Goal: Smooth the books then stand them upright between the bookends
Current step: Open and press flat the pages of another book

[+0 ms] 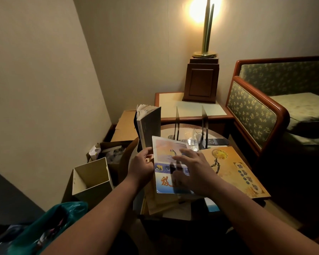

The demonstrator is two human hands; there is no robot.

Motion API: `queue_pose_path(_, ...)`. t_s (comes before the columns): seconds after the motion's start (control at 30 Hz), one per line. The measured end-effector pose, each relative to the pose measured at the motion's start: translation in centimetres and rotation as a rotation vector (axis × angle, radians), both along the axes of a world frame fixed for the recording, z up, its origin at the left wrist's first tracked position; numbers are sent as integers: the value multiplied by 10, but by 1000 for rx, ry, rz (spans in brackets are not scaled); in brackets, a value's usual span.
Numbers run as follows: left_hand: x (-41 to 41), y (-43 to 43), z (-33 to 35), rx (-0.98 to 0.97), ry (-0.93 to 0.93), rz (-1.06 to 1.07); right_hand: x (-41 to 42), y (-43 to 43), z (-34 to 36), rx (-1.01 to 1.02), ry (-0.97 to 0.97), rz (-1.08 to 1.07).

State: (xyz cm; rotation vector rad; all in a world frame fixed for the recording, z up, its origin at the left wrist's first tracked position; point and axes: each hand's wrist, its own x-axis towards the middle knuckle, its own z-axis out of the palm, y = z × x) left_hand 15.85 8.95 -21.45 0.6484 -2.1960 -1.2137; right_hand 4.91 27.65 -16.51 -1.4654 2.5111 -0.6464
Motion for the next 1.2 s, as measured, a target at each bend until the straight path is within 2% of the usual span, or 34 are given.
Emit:
queue_pose_path(0.13,2,2,-6,-34,-9,9,14,-10,15,-139,-71,47)
queue_pose_path(0.37,2,1,-13,-53,-49,-13,24,-24,33,-140,-229,-5)
queue_pose_path(0.5,-2,8,-8,-283,-31,-12,7,-14,55,-212,-355,-49)
queue_pose_path(0.57,-7,15,-3,-369,2,-50,-3,-3,67,-257,-283,-51)
queue_pose_path(0.67,-15,27,6,-395,1,-155,-24,16,75,-285,-119,-91)
queue_pose_path(0.83,-30,48,14,-420,-237,-220,-64,38,67,-263,6,-184)
queue_pose_path(0.97,-39,53,15,-418,-306,-156,-80,52,52,-216,40,-297)
queue_pose_path(1.2,-41,51,13,-411,-353,-157,-91,69,10,64,268,-383)
